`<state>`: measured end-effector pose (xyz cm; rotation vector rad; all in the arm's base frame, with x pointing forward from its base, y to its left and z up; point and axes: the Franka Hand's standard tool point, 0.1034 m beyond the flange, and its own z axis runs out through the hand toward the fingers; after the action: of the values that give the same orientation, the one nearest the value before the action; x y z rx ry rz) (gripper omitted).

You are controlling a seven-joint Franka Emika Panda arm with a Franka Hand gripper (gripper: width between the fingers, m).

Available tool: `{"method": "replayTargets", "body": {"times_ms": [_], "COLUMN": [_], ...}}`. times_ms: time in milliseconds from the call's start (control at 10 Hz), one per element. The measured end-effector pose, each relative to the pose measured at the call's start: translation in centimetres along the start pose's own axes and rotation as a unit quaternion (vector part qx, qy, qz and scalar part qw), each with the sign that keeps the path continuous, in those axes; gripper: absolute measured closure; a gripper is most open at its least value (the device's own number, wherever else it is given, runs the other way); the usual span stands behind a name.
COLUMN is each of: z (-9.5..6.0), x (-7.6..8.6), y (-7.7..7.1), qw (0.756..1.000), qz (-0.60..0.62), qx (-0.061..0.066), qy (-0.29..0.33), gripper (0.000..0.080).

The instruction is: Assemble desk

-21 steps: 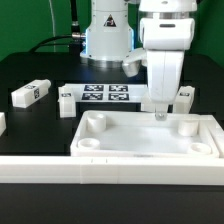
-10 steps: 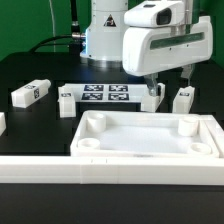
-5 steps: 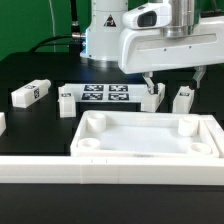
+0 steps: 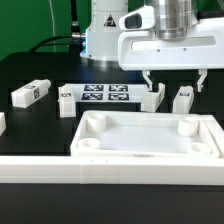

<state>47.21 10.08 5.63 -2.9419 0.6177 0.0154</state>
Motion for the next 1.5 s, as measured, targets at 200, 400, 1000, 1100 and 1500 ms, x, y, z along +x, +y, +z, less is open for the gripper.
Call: {"method": "replayTargets", "body": {"times_ms": [200, 400, 1000, 1100, 1500], "z": [0.0, 0.6, 0.8, 1.0, 1.3], "x": [-0.1, -1.2, -1.9, -2.3, -3.1], "y": [-0.1, -0.5, 0.4, 0.4, 0.2], "qw": [1.0, 1.0, 0.992, 0.987, 0.963], "qz": [0.029, 0.004, -0.038, -0.044, -0.05], "qx": [0.001, -0.003, -0.022, -0.025, -0.037], "qy": [0.0, -0.006, -0.121, -0.151, -0.262], "gripper": [0.015, 0.015, 0.015, 0.015, 0.015]}}
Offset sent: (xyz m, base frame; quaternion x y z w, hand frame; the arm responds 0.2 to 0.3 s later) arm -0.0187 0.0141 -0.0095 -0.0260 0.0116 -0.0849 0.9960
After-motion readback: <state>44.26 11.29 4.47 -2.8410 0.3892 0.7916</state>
